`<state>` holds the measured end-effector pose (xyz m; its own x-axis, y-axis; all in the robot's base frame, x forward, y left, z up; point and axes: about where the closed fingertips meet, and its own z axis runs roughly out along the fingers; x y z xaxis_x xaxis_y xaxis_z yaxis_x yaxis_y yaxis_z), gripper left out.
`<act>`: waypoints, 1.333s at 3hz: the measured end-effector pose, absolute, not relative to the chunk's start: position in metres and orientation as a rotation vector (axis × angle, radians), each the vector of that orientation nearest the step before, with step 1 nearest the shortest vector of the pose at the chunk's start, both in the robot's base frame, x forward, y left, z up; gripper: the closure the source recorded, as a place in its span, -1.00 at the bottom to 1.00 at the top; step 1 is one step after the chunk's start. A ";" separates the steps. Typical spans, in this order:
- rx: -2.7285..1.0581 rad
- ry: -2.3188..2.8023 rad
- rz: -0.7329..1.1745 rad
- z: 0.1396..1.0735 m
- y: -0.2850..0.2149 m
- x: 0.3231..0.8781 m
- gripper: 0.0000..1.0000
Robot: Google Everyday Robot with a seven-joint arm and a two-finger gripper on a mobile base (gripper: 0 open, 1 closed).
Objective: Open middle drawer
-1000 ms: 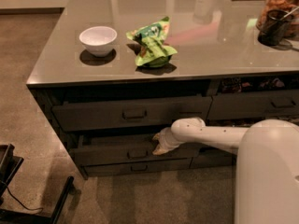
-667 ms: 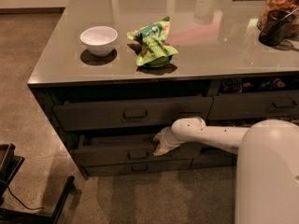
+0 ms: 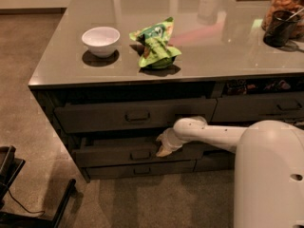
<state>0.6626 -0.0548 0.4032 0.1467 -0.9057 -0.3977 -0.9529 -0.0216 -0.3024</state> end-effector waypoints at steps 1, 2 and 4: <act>-1.952 1.838 0.205 0.386 -0.055 0.658 -0.76; -1.954 1.844 0.212 0.386 -0.055 0.657 -1.00; -1.973 1.944 0.286 0.383 -0.062 0.633 -1.00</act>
Offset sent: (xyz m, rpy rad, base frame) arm -0.0336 -0.0086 -0.0339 -0.0447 0.2852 -0.0407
